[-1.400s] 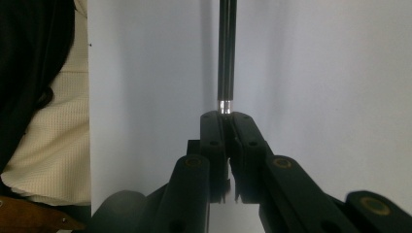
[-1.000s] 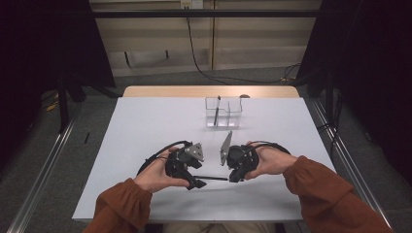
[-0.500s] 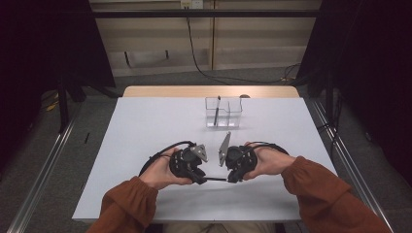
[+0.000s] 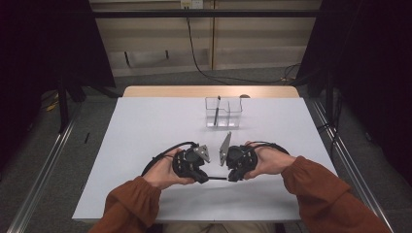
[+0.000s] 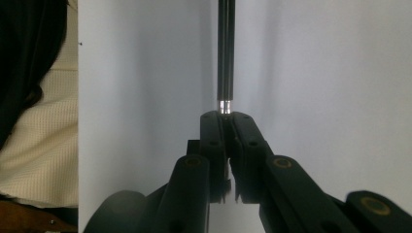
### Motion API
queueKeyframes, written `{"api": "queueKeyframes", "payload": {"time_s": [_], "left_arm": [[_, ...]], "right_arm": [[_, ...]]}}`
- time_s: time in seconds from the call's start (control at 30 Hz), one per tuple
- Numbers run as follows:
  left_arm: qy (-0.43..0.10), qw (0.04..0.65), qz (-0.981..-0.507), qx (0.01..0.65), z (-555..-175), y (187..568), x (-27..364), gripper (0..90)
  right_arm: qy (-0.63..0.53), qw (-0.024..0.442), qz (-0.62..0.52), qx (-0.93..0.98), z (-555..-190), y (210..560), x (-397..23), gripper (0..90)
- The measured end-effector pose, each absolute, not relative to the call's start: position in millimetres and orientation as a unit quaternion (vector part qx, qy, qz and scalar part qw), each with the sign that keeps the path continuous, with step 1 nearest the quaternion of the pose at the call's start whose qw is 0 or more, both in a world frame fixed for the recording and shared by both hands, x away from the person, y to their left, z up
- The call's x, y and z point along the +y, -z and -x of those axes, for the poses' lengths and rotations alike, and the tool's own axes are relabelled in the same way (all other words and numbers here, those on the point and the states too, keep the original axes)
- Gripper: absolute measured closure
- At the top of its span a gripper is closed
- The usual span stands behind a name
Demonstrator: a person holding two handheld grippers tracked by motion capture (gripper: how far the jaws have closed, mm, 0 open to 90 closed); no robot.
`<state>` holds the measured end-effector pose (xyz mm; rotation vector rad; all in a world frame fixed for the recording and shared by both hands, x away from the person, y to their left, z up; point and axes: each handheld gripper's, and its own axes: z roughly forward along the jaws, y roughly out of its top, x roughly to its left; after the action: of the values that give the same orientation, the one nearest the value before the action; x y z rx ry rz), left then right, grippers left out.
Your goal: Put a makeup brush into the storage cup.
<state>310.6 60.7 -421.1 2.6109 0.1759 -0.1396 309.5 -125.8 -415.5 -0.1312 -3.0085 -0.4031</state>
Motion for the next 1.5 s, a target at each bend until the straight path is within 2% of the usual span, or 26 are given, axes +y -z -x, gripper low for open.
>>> {"api": "queueKeyframes", "payload": {"time_s": [0.37, 0.6, 0.83, 1.03, 1.23, 1.5], "left_arm": [[0.069, 0.260, -0.961, 0.057, -310.0, 419.8, 61.1, 83.8], [0.074, 0.263, -0.960, 0.063, -310.4, 420.3, 62.8, 83.9], [0.070, 0.269, -0.958, 0.070, -311.1, 420.9, 64.0, 83.8], [0.071, 0.272, -0.957, 0.072, -311.2, 419.4, 68.1, 83.8], [0.071, 0.280, -0.954, 0.074, -311.1, 417.2, 74.5, 83.8], [0.064, 0.291, -0.950, 0.090, -312.3, 415.8, 89.4, 83.8]], "right_arm": [[0.147, 0.051, 0.036, -0.987, -313.1, 414.6, -130.9, 82.2], [0.171, 0.052, 0.040, -0.983, -314.8, 412.3, -134.7, 75.8], [0.179, 0.050, 0.053, -0.981, -314.5, 413.5, -135.2, 55.8], [0.187, 0.036, 0.063, -0.980, -316.3, 413.1, -138.9, 43.2], [0.193, 0.027, 0.073, -0.978, -317.0, 411.7, -145.2, 35.8], [0.204, 0.022, 0.095, -0.974, -315.7, 409.9, -158.5, 31.0]]}}
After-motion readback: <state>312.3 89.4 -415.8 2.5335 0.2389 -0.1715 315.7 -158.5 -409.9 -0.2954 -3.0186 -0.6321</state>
